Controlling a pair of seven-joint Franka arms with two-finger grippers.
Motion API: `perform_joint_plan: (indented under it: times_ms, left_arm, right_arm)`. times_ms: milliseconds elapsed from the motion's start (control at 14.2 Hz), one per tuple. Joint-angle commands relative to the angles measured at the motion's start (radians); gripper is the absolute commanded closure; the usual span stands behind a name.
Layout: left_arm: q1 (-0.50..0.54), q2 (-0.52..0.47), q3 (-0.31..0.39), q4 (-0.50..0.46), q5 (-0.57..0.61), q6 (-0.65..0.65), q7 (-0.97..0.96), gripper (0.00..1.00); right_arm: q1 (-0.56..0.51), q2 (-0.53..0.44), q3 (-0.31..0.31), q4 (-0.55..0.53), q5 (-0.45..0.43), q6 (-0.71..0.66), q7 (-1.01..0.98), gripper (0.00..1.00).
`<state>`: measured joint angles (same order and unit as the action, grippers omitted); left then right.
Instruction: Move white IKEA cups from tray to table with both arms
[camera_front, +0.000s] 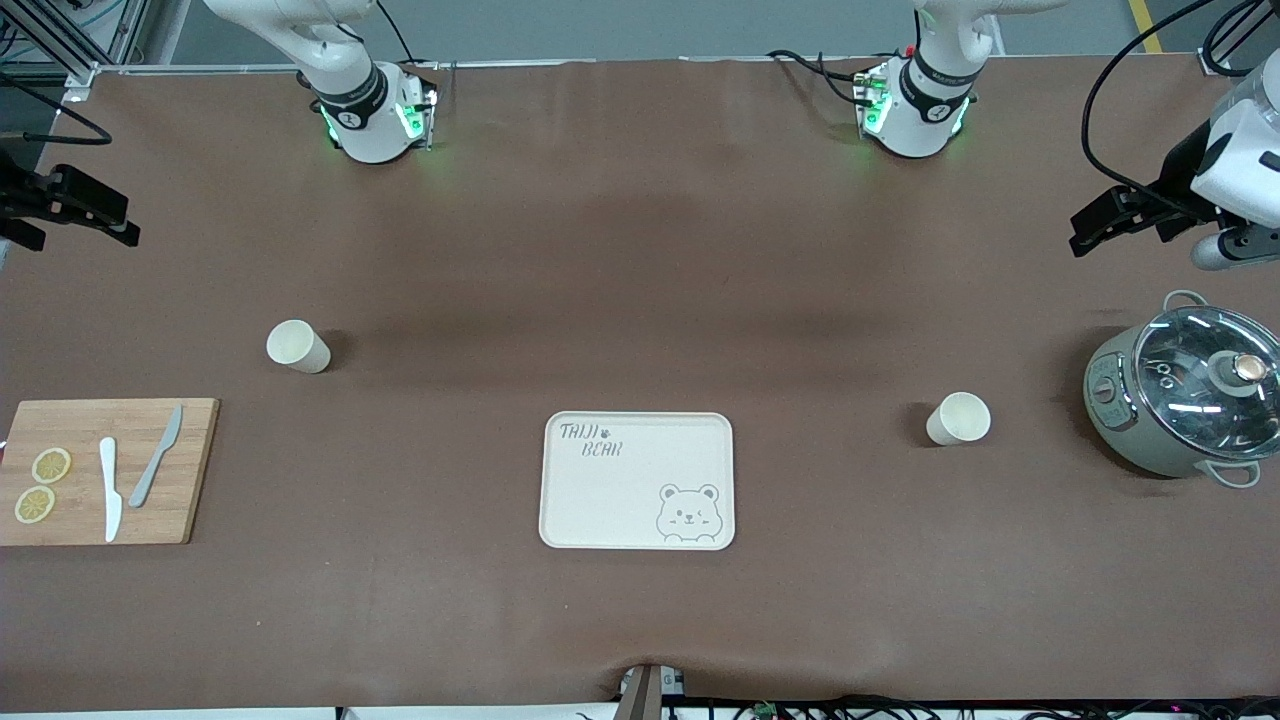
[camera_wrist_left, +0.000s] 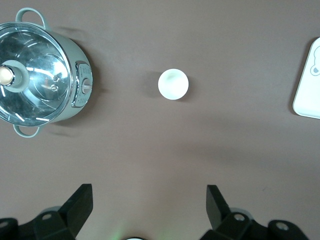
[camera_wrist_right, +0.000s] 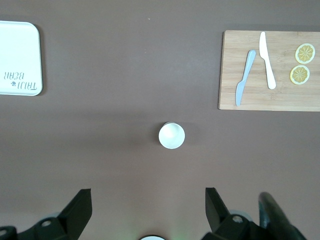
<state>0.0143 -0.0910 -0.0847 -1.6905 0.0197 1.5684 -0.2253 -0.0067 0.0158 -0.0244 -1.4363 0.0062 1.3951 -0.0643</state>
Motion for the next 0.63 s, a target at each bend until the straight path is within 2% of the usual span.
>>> perform_joint_plan:
  times_ms: [0,423,564]
  left_arm:
    - [0.003,0.014,-0.003,0.02,-0.027,0.001,0.018,0.0]
    - [0.009,0.011,-0.001,0.022,-0.026,-0.024,0.026,0.0]
    - [0.006,0.03,-0.001,0.049,-0.026,-0.021,0.026,0.0]
  right_arm:
    - [-0.027,-0.025,0.0,-0.029,0.015,0.001,-0.005,0.0]
    - [-0.042,-0.023,0.0,-0.03,0.015,-0.001,-0.005,0.0]
    - [-0.035,-0.025,0.001,-0.029,0.015,-0.001,-0.005,0.0]
